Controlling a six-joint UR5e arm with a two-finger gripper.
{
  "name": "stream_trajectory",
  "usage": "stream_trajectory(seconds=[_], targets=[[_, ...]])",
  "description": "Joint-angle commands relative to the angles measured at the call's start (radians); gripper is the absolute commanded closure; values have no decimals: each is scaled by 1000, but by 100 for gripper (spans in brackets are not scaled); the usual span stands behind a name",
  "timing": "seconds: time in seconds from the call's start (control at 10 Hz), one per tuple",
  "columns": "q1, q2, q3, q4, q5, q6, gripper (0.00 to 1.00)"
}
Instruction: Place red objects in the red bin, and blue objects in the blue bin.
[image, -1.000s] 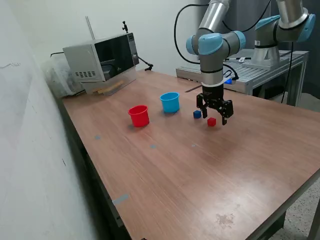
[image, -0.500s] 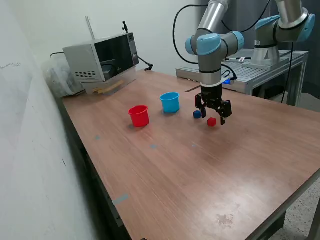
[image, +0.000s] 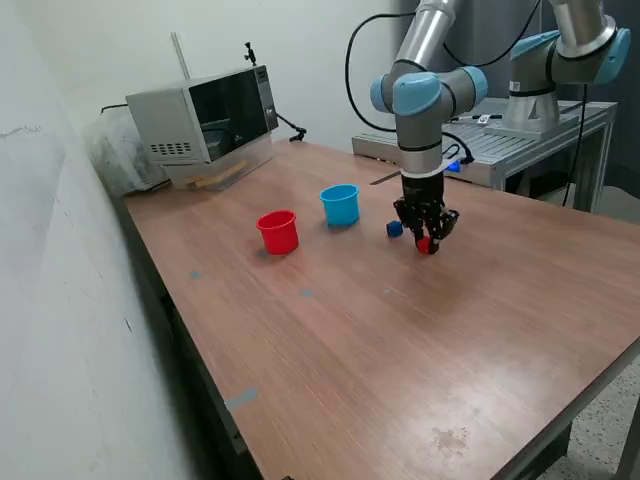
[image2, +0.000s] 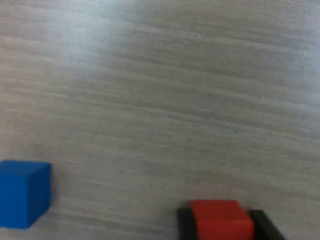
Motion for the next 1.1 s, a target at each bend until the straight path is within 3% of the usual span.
stream_trajectory(seconds=[0.0,0.3,0.5,1.0], targets=[[0,6,1,-4,0,-9,100],[6,-26,-5,5,-2,-14,100],[-2,-141,-13,29,-3,-31,100],[-80,-221,-109,100,-3,-44,100]])
